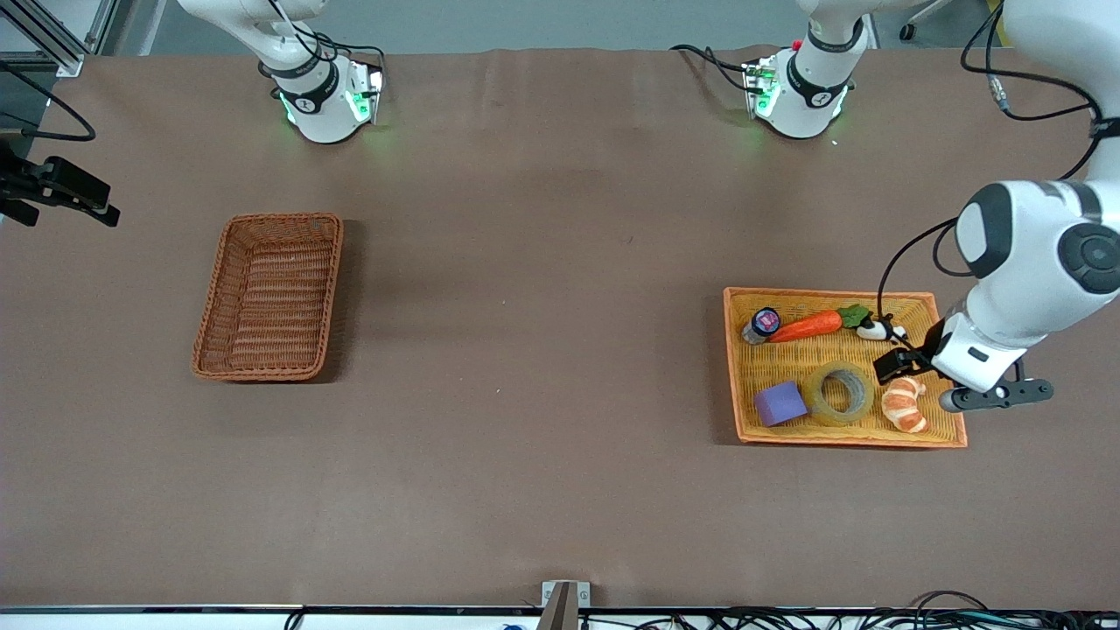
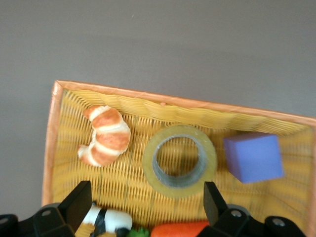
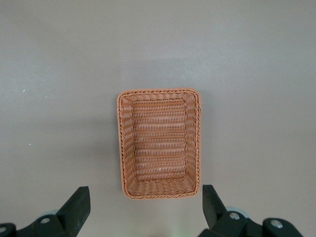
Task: Move tape to another basket
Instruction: 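Close the left gripper on the rim of the yellow tape roll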
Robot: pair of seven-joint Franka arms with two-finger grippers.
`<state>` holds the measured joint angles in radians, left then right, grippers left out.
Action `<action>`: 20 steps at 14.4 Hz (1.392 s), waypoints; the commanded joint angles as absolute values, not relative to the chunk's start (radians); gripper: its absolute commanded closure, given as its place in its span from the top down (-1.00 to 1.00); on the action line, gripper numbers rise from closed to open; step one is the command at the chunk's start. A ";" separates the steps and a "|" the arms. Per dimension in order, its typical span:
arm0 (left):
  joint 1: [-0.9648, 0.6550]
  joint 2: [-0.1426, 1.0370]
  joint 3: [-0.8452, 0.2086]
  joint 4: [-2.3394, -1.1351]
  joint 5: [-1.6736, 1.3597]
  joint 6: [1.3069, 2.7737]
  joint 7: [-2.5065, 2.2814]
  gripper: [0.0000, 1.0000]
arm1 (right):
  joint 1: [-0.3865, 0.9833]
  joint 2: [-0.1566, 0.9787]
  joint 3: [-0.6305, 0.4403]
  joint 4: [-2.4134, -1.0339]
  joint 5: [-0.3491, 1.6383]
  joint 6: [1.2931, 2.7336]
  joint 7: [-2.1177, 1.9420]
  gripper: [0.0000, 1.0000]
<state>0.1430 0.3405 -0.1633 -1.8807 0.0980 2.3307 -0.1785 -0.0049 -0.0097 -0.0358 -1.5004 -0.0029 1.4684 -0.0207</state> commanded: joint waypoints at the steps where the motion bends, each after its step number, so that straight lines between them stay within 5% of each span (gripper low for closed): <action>1: 0.169 0.403 -0.166 -1.899 0.117 2.402 -0.184 1.00 | -0.020 -0.006 -0.026 -1.489 0.003 1.459 -0.014 1.00; 6: 0.175 0.512 -0.167 -1.890 0.117 2.439 -0.201 0.79 | -0.020 -0.005 -0.026 -1.489 0.003 1.459 -0.014 1.00; 11: 0.170 0.567 -0.167 -1.881 0.117 2.479 -0.201 -0.21 | -0.020 -0.005 -0.026 -1.489 0.003 1.459 -0.014 1.00; 14: 0.163 0.566 -0.166 -1.867 0.120 2.484 -0.189 -0.99 | -0.020 -0.005 -0.026 -1.489 0.003 1.459 -0.014 1.00; 17: 0.170 0.485 -0.175 -1.835 0.169 2.383 -0.175 -1.00 | -0.021 -0.005 -0.026 -1.488 0.003 1.460 -0.015 1.00; 20: 0.160 0.384 -0.271 -1.737 0.173 2.130 -0.201 -1.00 | -0.021 -0.005 -0.026 -1.488 0.003 1.460 -0.015 1.00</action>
<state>0.1688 0.4806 -0.2000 -1.7776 0.1532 2.2873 -0.1764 -0.0050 -0.0096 -0.0360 -1.5004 -0.0029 1.4684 -0.0207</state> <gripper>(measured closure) 0.789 0.000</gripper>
